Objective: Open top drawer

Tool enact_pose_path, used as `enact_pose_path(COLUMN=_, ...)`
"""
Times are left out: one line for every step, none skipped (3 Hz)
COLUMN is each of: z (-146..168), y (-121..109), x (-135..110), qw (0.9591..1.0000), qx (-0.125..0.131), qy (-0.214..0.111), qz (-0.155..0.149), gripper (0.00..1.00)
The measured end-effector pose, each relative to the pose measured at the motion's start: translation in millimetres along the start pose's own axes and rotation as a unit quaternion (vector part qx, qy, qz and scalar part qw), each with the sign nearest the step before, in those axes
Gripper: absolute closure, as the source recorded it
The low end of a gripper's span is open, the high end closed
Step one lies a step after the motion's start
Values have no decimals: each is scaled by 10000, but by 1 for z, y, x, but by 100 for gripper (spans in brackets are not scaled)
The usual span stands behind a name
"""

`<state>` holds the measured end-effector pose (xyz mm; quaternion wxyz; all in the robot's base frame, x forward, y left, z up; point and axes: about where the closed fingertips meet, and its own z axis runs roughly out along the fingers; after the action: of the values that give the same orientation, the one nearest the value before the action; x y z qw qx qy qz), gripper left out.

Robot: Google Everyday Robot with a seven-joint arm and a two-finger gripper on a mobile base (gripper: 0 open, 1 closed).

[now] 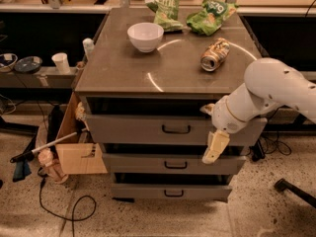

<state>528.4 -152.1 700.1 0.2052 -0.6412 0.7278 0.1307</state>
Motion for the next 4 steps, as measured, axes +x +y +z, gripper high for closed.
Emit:
enact_pose_path(z=18, y=-3, x=11, qw=9996, qx=-269, qy=-53, qz=13, gripper=0)
enact_pose_path(z=20, y=-3, x=11, qw=9995, qx=-306, qy=-56, qz=10, gripper=0)
enact_pose_path(z=27, y=-2, x=13, qw=9991, qx=-412, qy=-64, qz=35, gripper=0)
enact_pose_path(z=35, y=-5, x=14, qw=9982, qx=-595, qy=-104, qz=-12, gripper=0)
